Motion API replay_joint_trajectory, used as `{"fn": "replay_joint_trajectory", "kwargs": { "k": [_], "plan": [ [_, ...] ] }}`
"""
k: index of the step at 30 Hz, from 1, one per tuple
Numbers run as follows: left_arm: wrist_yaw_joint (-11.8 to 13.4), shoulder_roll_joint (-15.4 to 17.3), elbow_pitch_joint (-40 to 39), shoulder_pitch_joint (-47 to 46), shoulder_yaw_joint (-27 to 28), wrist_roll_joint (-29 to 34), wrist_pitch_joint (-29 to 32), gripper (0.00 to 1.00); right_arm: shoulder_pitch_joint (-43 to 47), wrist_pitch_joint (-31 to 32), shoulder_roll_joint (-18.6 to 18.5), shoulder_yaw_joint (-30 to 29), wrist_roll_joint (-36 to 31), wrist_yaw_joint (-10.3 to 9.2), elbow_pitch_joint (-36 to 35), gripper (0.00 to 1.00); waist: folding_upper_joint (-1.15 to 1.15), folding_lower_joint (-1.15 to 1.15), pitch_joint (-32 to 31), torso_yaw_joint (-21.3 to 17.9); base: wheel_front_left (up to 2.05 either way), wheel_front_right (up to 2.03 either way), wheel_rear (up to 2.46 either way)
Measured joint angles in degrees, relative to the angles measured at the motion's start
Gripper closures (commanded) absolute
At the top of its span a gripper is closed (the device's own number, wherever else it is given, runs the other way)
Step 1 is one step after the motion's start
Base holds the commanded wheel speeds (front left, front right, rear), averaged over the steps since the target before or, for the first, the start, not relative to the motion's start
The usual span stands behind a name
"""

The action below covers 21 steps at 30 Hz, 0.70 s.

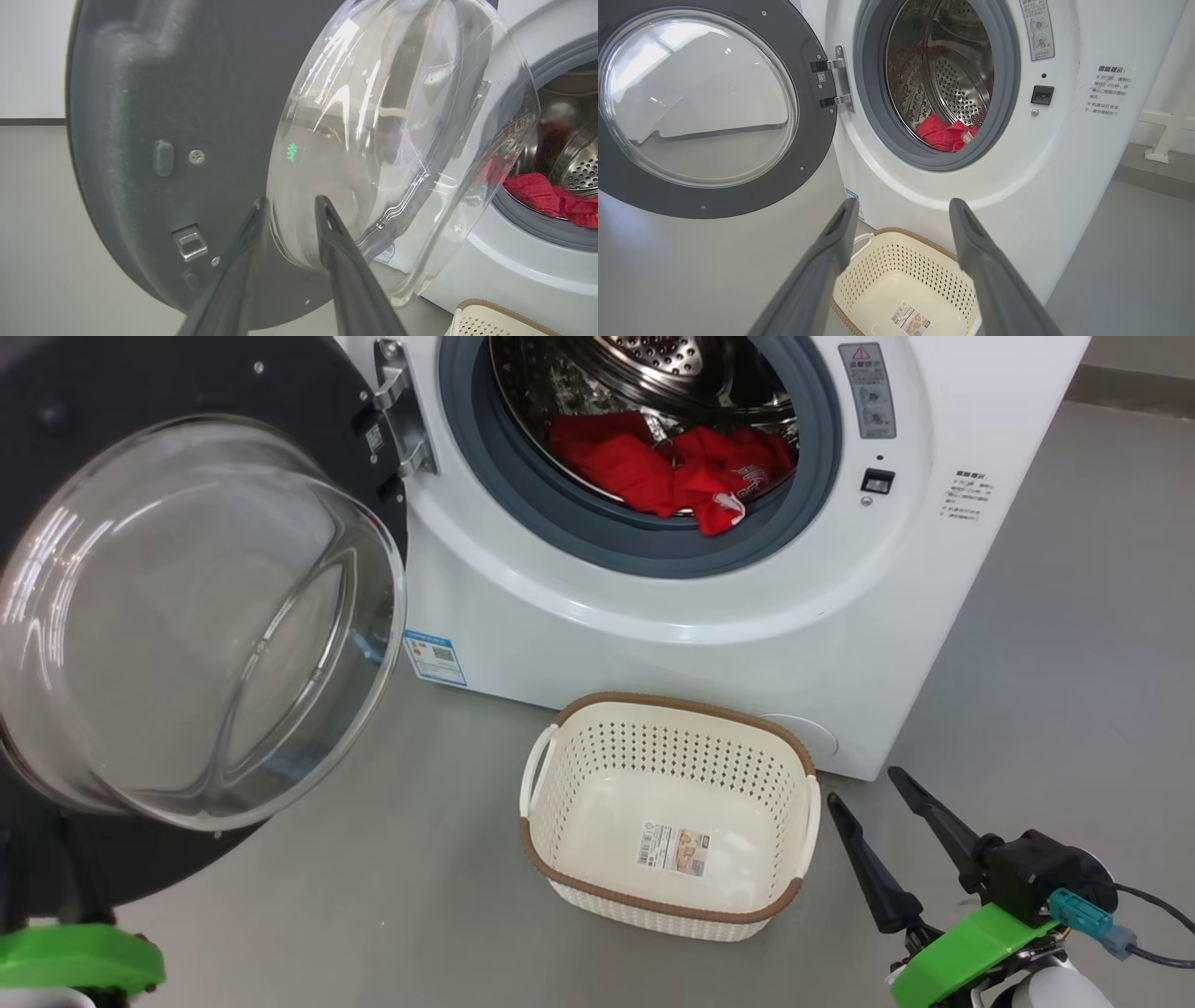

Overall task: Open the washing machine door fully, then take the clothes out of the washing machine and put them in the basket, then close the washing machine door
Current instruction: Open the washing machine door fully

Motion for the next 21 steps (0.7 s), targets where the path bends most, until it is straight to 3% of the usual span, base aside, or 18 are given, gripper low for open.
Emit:
{"fn": "replay_joint_trajectory", "kwargs": {
  "k": [1, 9, 21],
  "plan": [
    [-0.4, -0.3, -0.6, 0.7, -0.2, 0.1, 0.0, 0.0, 0.0, 0.0, 0.1, -0.2, 0.0, 0.0, 0.0, 0.0, 0.0, 0.0, -0.1, -0.1, 0.0, 0.0, 0.0],
    [-1.2, -2.3, -6.6, 6.5, -2.5, -0.1, 0.0, 0.0, 0.1, 0.0, 0.3, -1.2, 0.0, 0.0, -0.2, 0.0, 0.0, 0.0, -0.8, -2.2, 0.0, 0.0, 0.0],
    [-1.4, -2.7, -14.4, 13.3, -12.4, -3.1, 0.0, 0.0, 0.7, 0.0, 0.7, -3.8, 0.0, 0.0, -0.9, 0.0, 0.0, 0.0, -0.6, -8.7, 0.0, 0.0, 0.0]
  ]
}}
